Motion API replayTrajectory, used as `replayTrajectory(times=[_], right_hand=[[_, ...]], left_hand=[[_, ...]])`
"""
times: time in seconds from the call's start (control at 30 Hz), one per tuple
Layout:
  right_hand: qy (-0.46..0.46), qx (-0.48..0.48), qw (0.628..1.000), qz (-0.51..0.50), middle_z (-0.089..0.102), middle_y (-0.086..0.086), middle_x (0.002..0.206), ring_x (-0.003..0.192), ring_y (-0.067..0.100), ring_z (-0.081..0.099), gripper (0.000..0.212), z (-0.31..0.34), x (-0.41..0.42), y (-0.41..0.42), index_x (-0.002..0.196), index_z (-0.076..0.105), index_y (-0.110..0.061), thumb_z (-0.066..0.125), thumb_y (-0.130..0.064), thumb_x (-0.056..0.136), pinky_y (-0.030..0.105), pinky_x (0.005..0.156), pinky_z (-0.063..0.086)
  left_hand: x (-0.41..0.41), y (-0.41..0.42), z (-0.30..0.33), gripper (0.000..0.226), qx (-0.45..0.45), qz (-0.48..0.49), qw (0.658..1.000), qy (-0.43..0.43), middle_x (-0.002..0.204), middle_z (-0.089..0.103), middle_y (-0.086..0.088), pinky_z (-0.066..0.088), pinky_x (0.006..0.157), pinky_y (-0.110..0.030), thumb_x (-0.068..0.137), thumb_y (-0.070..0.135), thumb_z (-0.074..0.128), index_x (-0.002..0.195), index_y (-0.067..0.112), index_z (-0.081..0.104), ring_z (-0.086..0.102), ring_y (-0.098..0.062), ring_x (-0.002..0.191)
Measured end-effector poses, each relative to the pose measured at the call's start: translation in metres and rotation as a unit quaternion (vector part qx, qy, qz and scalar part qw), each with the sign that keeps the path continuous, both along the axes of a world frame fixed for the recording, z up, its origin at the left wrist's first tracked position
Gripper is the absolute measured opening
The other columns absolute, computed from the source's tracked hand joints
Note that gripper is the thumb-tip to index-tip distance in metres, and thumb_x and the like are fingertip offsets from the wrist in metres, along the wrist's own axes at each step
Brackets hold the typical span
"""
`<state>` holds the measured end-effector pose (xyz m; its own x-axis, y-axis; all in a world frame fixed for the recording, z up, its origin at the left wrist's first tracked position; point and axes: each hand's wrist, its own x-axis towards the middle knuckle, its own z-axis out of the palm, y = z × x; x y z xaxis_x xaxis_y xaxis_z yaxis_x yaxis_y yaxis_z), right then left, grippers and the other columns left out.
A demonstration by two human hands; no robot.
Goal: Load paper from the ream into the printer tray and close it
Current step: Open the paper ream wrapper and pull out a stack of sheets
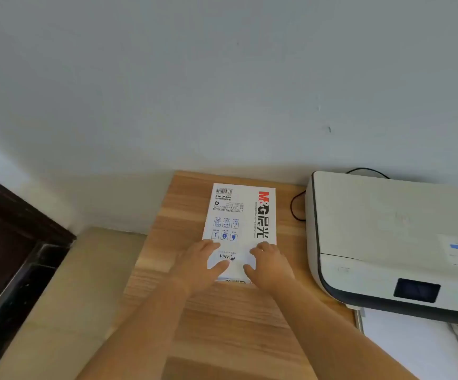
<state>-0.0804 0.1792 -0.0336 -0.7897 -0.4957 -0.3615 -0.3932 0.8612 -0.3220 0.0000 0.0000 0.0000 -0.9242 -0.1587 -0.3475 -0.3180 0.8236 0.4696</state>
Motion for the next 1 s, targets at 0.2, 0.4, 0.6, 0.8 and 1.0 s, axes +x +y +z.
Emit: replayTrajectory(times=[0.2,0.4,0.6,0.8,1.0], right_hand=[[0.004,0.023,1.0,-0.016,0.05,0.004,0.126,0.115,0.022,0.045,0.04,-0.017,0.002,-0.012,0.123,0.058,-0.016,0.048,-0.04,0.092,0.036,0.097,0.04],[0.014,0.021,0.998,-0.059,0.05,0.004,0.12,0.111,0.022,0.045,0.034,-0.029,0.0,-0.021,0.117,0.06,-0.015,0.047,-0.034,0.093,0.035,0.094,0.039],[0.03,0.035,0.996,-0.077,0.051,0.006,0.114,0.105,0.024,0.045,0.029,-0.035,-0.006,-0.029,0.107,0.063,-0.011,0.041,-0.016,0.09,0.035,0.091,0.039],[0.019,0.01,0.998,-0.064,0.052,0.003,0.111,0.102,0.022,0.045,0.025,-0.039,-0.002,-0.029,0.101,0.065,-0.011,0.045,-0.017,0.087,0.034,0.09,0.04],[0.013,-0.048,0.999,0.005,0.054,0.003,0.113,0.106,0.022,0.048,0.026,-0.04,0.019,-0.02,0.103,0.065,-0.01,0.05,-0.026,0.091,0.034,0.089,0.042]], left_hand=[[0.001,-0.009,-0.011,0.059,-0.009,-0.004,1.0,-0.018,0.154,0.027,0.01,0.018,0.114,-0.038,0.091,0.056,0.042,0.143,0.03,0.033,0.022,-0.011,0.141],[-0.001,-0.015,-0.019,0.058,-0.003,-0.008,1.0,-0.02,0.154,0.027,0.01,0.017,0.114,-0.036,0.092,0.055,0.042,0.143,0.03,0.034,0.021,-0.01,0.141],[-0.001,-0.02,-0.028,0.056,0.001,-0.018,1.0,-0.021,0.151,0.032,0.01,0.019,0.114,-0.037,0.092,0.055,0.042,0.14,0.029,0.038,0.025,-0.011,0.139],[-0.001,-0.022,-0.033,0.054,0.002,-0.023,0.999,-0.024,0.148,0.036,0.011,0.022,0.113,-0.035,0.092,0.055,0.04,0.139,0.028,0.04,0.028,-0.01,0.137],[-0.003,-0.025,-0.034,0.053,0.001,-0.024,0.999,-0.031,0.145,0.042,0.011,0.027,0.111,-0.036,0.093,0.055,0.039,0.137,0.027,0.043,0.032,-0.011,0.135]])
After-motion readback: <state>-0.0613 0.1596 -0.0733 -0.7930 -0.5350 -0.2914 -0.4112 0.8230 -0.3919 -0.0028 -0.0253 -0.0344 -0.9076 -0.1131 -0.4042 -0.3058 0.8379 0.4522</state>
